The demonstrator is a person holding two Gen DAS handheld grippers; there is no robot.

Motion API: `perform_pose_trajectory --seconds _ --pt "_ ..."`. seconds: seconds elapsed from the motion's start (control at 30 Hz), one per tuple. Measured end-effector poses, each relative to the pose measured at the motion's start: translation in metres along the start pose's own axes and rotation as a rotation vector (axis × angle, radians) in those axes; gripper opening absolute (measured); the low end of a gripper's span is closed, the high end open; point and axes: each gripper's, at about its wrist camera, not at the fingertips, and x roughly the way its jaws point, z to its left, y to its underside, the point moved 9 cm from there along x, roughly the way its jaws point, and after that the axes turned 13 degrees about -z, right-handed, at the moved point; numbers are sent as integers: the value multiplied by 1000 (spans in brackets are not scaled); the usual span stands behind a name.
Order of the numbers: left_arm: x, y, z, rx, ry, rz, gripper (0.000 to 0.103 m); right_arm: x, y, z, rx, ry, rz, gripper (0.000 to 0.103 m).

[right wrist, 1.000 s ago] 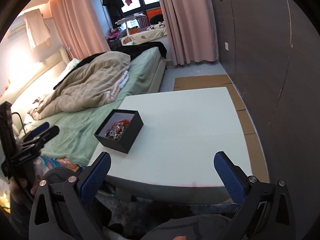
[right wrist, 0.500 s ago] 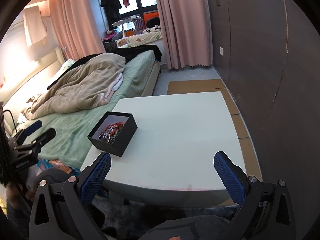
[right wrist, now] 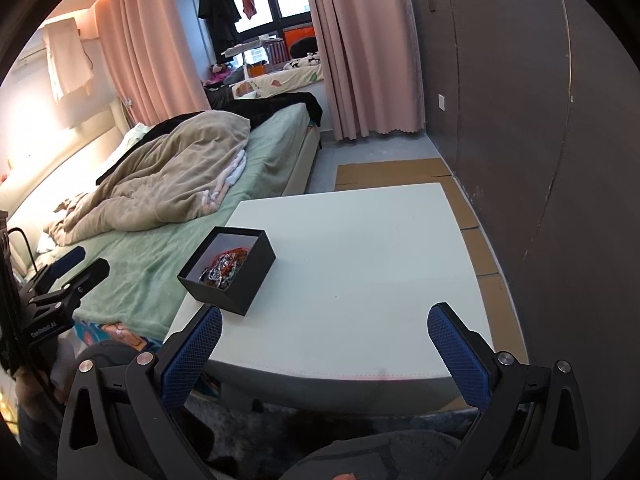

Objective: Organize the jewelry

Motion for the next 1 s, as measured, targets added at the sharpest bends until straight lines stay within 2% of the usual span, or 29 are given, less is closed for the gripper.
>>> perform_pose_trajectory --seconds 1.0 --pt "-1 0 1 0 -1 8 102 -3 -2 -9 16 21 -11 103"
